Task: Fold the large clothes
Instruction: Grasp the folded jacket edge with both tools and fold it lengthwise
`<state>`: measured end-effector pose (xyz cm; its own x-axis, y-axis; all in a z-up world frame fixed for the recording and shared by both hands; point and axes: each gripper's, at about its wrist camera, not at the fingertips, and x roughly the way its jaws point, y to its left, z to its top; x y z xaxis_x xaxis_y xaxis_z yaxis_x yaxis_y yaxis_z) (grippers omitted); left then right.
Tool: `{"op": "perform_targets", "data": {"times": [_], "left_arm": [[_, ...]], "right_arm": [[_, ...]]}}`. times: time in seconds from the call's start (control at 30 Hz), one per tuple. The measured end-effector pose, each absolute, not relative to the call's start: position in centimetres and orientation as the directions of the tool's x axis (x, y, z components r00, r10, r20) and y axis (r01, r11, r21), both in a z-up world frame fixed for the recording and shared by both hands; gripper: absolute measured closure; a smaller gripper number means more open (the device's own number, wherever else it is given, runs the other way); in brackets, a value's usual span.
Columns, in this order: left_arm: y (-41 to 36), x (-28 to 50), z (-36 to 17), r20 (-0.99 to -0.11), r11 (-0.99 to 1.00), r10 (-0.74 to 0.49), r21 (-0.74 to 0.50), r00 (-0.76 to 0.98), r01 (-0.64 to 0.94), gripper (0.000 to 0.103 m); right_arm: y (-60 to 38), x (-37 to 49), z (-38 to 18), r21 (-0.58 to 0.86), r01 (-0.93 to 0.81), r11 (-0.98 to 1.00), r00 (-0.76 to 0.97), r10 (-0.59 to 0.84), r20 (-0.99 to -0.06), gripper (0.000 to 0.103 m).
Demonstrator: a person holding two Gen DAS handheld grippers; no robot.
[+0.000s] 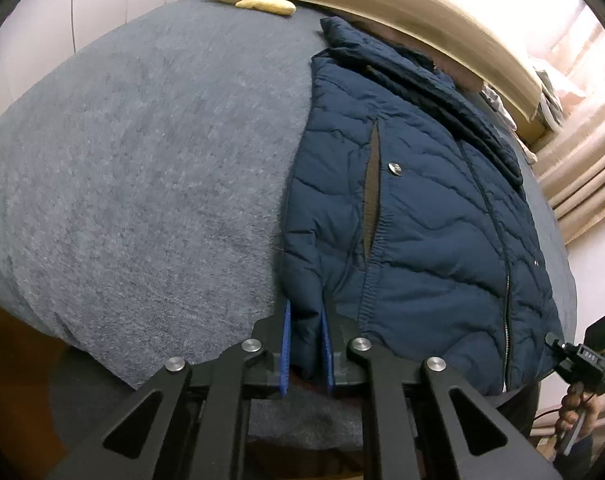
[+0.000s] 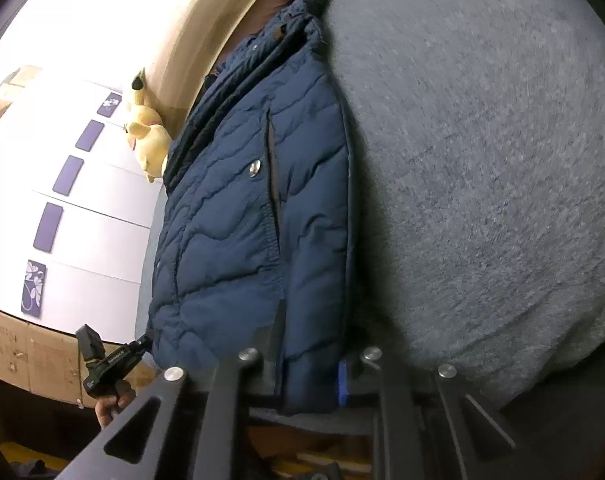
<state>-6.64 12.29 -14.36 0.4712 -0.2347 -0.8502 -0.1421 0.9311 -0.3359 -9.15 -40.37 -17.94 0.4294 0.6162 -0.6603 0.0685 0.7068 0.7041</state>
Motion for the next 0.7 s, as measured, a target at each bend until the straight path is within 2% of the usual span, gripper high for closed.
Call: {"op": "perform_targets", "data": {"times": [0.27,0.33,0.37,0.4,0.43,0.47,0.5,0.53,0.67,0.7], "left_arm": [[12.0,-7.6,-13.6,-0.843,0.934,-0.232,-0.333,0.486,-0.132,0.091],[12.0,-7.9,-13.8,-0.845,0.935,-0.228,-0.329,0.483,-0.134,0.089],[12.1,-7.9,-13.8,-0.842,0.936,-0.219,-0.324,0.494,-0.137,0.087],[12.1,-7.9,-13.7,-0.838,0.938,-0.211,-0.318,0.503,-0.137,0.082],[12.4,-7.8,-13.5,-0.837,0.94,-0.198,-0.31,0.511,-0.143,0.073],[12.7,-7.8,-13.3,-0.832,0.938,-0.19,-0.311,0.521,-0.154,0.066],[13.1,-7.8,-13.1,-0.822,0.933,-0.19,-0.322,0.537,-0.163,0.047],[13.4,-7.8,-13.0,-0.811,0.928,-0.19,-0.333,0.553,-0.17,0.034],[13.3,-7.0,-14.3,-0.834,0.93,-0.212,-0.332,0.509,-0.157,0.034],[13.1,-6.9,-14.7,-0.844,0.934,-0.211,-0.323,0.493,-0.154,0.034]], "right_arm": [[-40.6,-9.7,-16.6,0.68,0.042,0.732,0.43,0.601,-0.674,0.086],[-41.0,-9.7,-17.1,0.687,0.06,0.724,0.423,0.605,-0.675,0.086],[-41.2,-9.6,-17.4,0.703,0.067,0.708,0.422,0.619,-0.663,0.082],[-41.2,-9.4,-17.4,0.71,0.074,0.701,0.425,0.622,-0.658,0.08],[-41.3,-9.4,-17.4,0.709,0.082,0.7,0.433,0.616,-0.658,0.077],[-41.2,-9.2,-17.3,0.703,0.085,0.706,0.444,0.605,-0.661,0.055],[-41.4,-9.2,-17.1,0.704,0.085,0.705,0.456,0.601,-0.656,0.026],[-41.7,-9.4,-16.9,0.716,0.085,0.693,0.481,0.6,-0.639,0.023],[-41.6,-9.1,-17.4,0.716,0.088,0.693,0.465,0.607,-0.644,0.025],[-41.3,-8.9,-17.9,0.727,0.087,0.681,0.449,0.625,-0.639,0.035]]}}
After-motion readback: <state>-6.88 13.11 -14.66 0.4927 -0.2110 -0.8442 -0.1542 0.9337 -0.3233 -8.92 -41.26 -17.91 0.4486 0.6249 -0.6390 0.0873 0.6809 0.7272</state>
